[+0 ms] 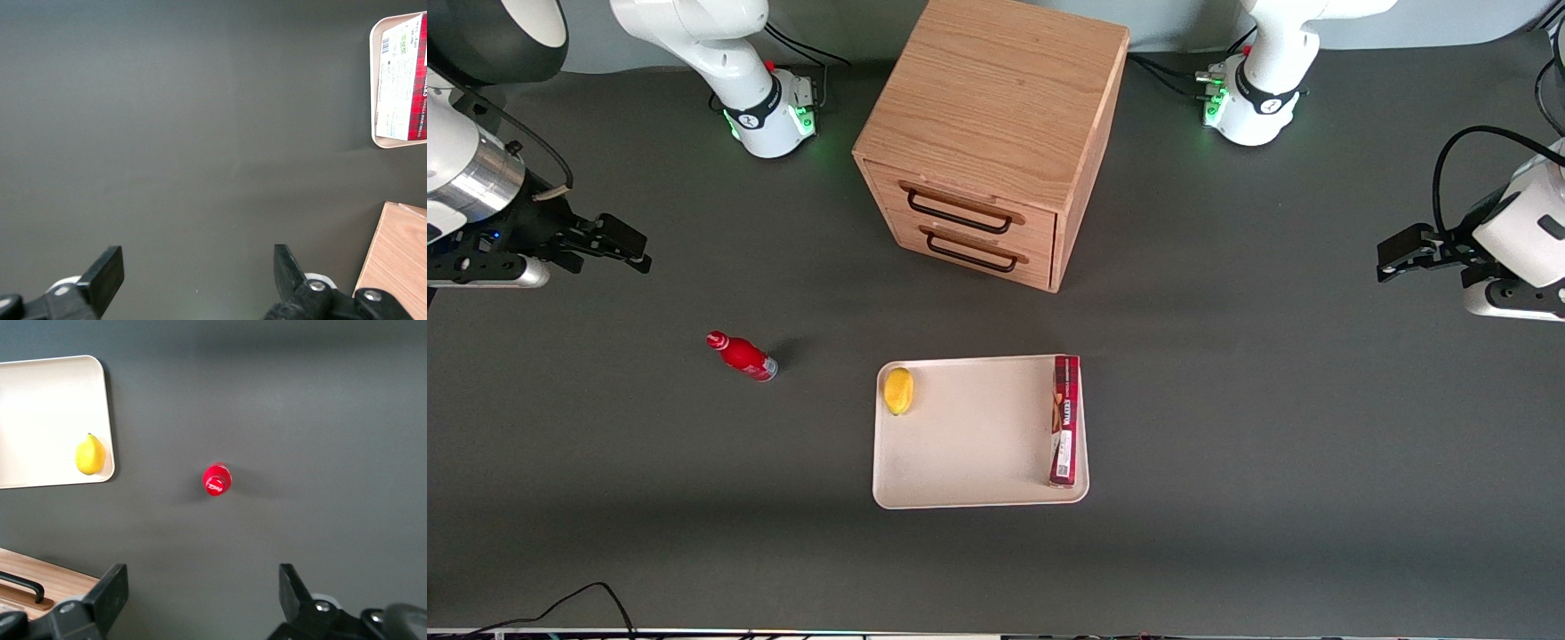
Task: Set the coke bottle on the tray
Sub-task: 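Move the open right gripper down to the red Coca-Cola bottle's cap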
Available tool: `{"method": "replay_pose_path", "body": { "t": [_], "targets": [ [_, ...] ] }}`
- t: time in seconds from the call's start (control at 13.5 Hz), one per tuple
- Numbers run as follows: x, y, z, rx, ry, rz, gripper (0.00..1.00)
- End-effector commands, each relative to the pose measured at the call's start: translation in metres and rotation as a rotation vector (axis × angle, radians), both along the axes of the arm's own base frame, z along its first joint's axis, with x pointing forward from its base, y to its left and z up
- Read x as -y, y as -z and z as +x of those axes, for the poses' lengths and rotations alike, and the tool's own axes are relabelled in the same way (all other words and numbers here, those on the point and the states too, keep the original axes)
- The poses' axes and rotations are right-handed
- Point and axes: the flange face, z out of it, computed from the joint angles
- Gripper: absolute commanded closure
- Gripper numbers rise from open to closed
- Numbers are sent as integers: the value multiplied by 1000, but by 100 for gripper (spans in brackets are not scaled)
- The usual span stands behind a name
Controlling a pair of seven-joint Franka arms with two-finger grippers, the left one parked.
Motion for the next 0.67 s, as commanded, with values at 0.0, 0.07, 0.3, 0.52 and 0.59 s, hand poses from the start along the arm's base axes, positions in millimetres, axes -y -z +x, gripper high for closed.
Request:
{"method": "replay_pose_path", "body": {
  "t": [0.0, 0.07, 0.3, 0.52, 0.59],
  "targets": [
    [1, -6, 4, -15, -12, 23, 0],
    [1, -10, 5, -8, -16, 24, 0],
    [-1, 4, 7, -61, 29, 23, 0],
    [-3, 54, 15, -120, 16, 19, 0],
    [-3, 70, 19, -92, 20, 22, 0]
  ]
}}
